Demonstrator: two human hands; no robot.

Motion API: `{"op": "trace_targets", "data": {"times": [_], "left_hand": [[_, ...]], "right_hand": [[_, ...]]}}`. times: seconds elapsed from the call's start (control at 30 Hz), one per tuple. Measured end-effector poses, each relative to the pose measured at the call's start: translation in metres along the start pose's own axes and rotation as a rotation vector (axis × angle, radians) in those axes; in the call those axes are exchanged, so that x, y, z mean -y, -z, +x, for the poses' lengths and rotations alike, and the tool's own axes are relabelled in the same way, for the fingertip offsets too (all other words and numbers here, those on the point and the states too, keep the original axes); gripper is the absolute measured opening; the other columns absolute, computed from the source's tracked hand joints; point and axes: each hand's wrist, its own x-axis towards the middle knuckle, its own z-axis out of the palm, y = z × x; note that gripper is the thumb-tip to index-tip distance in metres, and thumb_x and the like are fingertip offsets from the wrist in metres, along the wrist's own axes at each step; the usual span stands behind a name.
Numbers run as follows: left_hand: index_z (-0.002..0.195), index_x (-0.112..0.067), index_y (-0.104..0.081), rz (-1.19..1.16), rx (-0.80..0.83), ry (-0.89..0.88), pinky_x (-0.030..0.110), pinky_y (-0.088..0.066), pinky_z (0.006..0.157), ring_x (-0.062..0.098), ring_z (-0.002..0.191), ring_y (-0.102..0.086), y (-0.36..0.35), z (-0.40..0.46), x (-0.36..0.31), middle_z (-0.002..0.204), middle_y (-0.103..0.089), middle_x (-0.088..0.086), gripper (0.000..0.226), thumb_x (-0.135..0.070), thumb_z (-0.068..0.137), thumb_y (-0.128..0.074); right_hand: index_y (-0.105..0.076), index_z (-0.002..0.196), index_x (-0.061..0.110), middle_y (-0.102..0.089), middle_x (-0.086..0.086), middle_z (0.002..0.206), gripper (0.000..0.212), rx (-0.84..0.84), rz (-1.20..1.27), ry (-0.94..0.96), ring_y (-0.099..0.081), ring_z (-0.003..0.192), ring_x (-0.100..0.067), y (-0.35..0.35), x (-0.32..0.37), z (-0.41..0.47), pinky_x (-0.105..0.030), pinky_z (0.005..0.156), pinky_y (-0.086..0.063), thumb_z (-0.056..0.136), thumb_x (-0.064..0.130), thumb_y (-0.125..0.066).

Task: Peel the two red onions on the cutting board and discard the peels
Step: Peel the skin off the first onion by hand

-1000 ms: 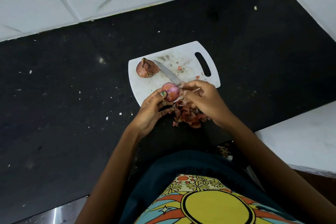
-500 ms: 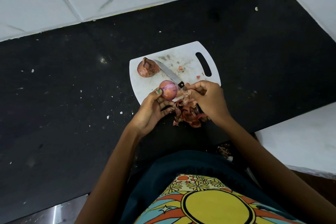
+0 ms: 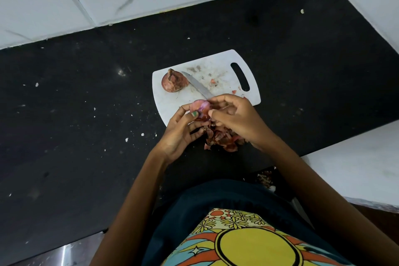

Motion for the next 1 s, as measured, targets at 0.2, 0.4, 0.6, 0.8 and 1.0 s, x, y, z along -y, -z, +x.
{"op": "trace_targets", "data": {"times": [0.2, 0.4, 0.6, 0.8, 1.0], "left_hand": [[0.106, -0.019, -0.055, 0.058, -0.025, -0.055, 0.023, -0.054, 0.072, 0.011, 0.085, -0.066, 0.0026, 0.0002, 0.0026, 0.097, -0.068, 0.001, 0.015, -0.011, 0.094, -0.054], [0.103, -0.018, -0.056, 0.082, -0.037, -0.083, 0.021, -0.053, 0.068, 0.007, 0.083, -0.067, 0.001, -0.0002, 0.0032, 0.1, -0.067, 0.002, 0.016, -0.006, 0.094, -0.053], [0.103, -0.018, -0.055, 0.082, -0.038, -0.086, 0.023, -0.054, 0.072, 0.01, 0.086, -0.067, -0.001, -0.0003, 0.0033, 0.098, -0.069, 0.004, 0.02, -0.018, 0.084, -0.062], [0.099, -0.018, -0.056, 0.072, -0.082, -0.091, 0.02, -0.053, 0.064, 0.012, 0.08, -0.067, -0.0007, 0.0008, 0.0013, 0.092, -0.068, 0.006, 0.01, -0.009, 0.093, -0.055], [0.104, -0.017, -0.057, 0.07, -0.085, -0.091, 0.021, -0.054, 0.069, 0.008, 0.083, -0.068, 0.0016, 0.0028, 0.0008, 0.095, -0.07, 0.0, 0.014, -0.01, 0.092, -0.057]], "right_hand": [[-0.069, 0.107, 0.015, -0.072, 0.002, 0.097, 0.027, -0.057, -0.007, 0.014, -0.07, 0.087, -0.02, -0.0048, 0.0025, 0.0016, -0.043, 0.08, -0.058, 0.081, 0.022, -0.074], [-0.07, 0.1, 0.014, -0.072, 0.005, 0.089, 0.022, -0.089, -0.034, 0.055, -0.066, 0.073, -0.004, -0.0052, 0.0028, 0.0024, -0.023, 0.072, -0.057, 0.078, 0.013, -0.075], [-0.072, 0.1, 0.01, -0.073, 0.002, 0.088, 0.023, -0.093, -0.06, 0.087, -0.07, 0.079, -0.015, -0.0034, 0.0022, 0.0057, -0.024, 0.072, -0.058, 0.077, 0.011, -0.075], [-0.073, 0.099, 0.003, -0.073, -0.006, 0.083, 0.018, -0.14, -0.021, 0.085, -0.071, 0.069, -0.014, 0.0017, -0.0017, 0.0069, -0.027, 0.071, -0.059, 0.081, 0.0, -0.067], [-0.072, 0.101, 0.009, -0.074, -0.002, 0.091, 0.026, -0.088, -0.002, 0.057, -0.071, 0.082, -0.02, -0.0012, -0.0009, 0.0053, -0.035, 0.077, -0.059, 0.077, 0.017, -0.078]]}}
